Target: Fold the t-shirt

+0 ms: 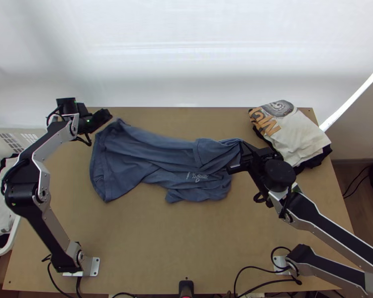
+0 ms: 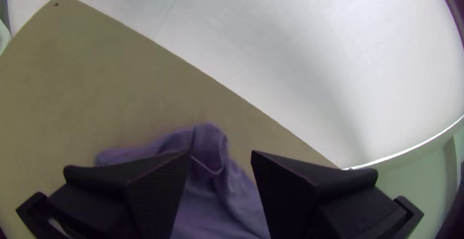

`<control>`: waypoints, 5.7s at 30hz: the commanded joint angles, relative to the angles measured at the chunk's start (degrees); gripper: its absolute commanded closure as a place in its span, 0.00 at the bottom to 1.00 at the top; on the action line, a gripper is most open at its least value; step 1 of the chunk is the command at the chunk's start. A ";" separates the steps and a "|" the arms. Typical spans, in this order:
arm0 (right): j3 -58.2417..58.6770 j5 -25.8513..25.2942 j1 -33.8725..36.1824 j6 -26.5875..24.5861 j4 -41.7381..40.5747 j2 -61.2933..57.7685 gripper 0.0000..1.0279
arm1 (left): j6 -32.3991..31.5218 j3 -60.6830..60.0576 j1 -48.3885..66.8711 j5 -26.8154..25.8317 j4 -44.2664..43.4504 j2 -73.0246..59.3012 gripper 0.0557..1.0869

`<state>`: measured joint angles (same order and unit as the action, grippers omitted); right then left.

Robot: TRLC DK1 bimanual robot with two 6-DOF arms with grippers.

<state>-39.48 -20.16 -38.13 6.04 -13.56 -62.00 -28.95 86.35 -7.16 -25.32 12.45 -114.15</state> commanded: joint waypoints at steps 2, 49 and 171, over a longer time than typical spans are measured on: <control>-1.56 -0.67 -0.63 1.34 -0.24 -0.32 0.97 | -2.95 3.39 -1.19 -2.54 2.49 -3.19 0.38; -1.30 -0.67 -0.02 1.08 2.31 1.18 0.97 | 72.46 15.34 6.02 11.96 26.14 -6.70 0.43; -13.25 3.90 16.16 19.09 32.28 9.35 0.97 | 0.91 -40.55 -1.72 16.36 1.53 63.00 0.97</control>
<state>-53.93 -15.81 -23.29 23.40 22.72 -48.80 -28.47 45.87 -8.97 -9.96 18.46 -46.19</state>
